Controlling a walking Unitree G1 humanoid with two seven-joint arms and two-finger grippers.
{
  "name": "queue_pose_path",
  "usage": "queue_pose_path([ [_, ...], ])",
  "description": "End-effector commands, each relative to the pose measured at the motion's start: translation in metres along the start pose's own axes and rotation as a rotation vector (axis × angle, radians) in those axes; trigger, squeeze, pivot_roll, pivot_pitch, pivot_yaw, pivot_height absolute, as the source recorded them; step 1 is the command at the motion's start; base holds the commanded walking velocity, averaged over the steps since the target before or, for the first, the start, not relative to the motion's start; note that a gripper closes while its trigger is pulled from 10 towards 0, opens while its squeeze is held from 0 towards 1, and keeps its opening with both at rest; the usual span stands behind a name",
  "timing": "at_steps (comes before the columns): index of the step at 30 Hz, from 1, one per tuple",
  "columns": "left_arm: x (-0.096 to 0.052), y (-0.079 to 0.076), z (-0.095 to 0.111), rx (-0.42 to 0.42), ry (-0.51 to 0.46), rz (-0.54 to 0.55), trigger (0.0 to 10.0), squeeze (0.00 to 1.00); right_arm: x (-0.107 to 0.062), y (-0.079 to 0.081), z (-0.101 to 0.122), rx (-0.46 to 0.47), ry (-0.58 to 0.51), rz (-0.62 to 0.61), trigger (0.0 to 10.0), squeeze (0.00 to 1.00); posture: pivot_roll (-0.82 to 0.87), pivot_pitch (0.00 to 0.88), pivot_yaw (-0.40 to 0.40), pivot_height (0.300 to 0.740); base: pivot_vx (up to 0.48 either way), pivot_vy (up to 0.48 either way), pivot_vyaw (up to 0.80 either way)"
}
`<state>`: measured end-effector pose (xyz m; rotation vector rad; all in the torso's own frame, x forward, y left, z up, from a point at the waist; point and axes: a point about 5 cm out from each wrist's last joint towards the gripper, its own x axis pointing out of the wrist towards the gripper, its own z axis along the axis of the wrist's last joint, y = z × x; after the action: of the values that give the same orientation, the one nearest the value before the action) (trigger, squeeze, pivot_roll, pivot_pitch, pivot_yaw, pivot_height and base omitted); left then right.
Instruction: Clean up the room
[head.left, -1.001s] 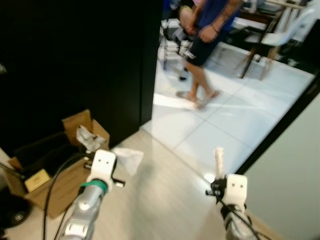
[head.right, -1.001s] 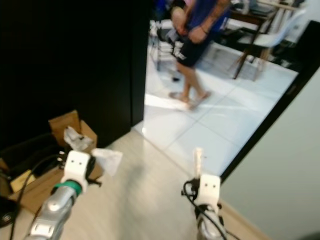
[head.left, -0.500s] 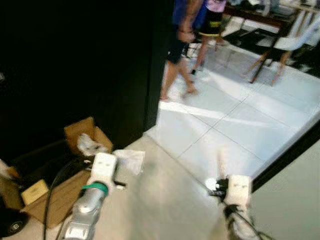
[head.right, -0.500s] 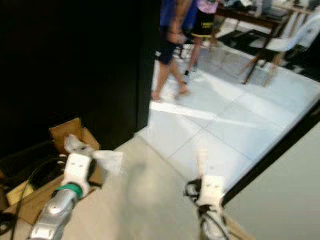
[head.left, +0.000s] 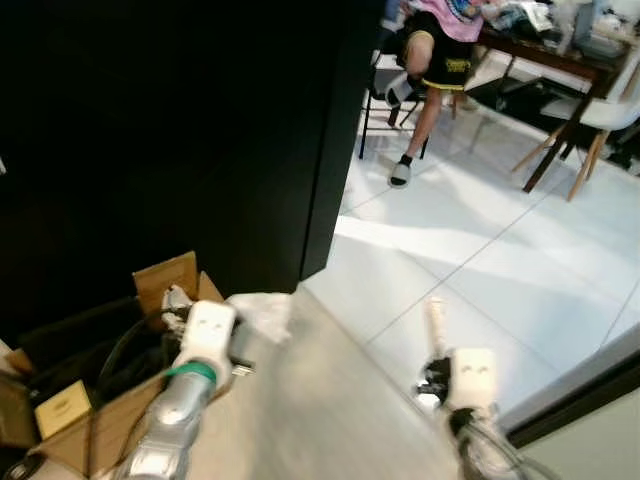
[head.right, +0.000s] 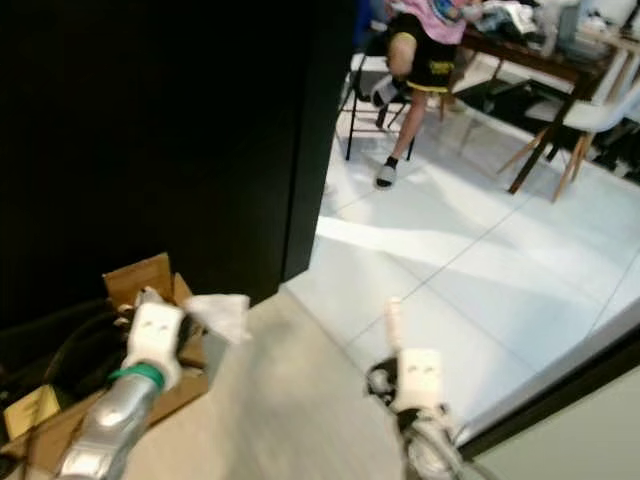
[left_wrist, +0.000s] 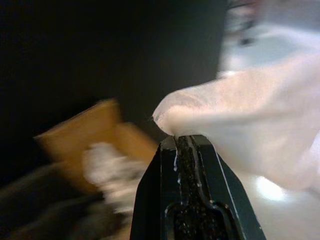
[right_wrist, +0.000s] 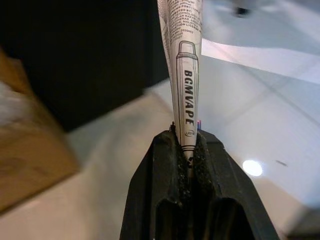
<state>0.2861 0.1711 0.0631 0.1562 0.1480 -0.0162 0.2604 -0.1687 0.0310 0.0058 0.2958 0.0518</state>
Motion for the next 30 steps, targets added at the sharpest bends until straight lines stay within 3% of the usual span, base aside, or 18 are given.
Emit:
queue_pose_path([
  [1,-0.002,-0.006,0.0,-0.007,0.0,-0.015,10.0,0.0,-0.002,-0.01,-0.006,-0.011,0.037,-0.023,10.0,0.0,0.01,0.052,-0.032,0.74,0.337,0.0,0.8],
  [27,-0.004,-0.005,0.006,-0.003,-0.014,0.016,10.0,0.0,0.005,-0.01,0.004,-0.051,0.033,0.027,10.0,0.0,0.01,0.076,-0.074,0.74,0.332,0.0,0.79],
  [30,-0.004,-0.005,0.006,-0.001,-0.014,0.014,10.0,0.0,0.005,-0.01,0.005,-0.024,0.03,0.022,10.0,0.0,0.01,0.076,-0.074,0.74,0.325,0.0,0.0],
])
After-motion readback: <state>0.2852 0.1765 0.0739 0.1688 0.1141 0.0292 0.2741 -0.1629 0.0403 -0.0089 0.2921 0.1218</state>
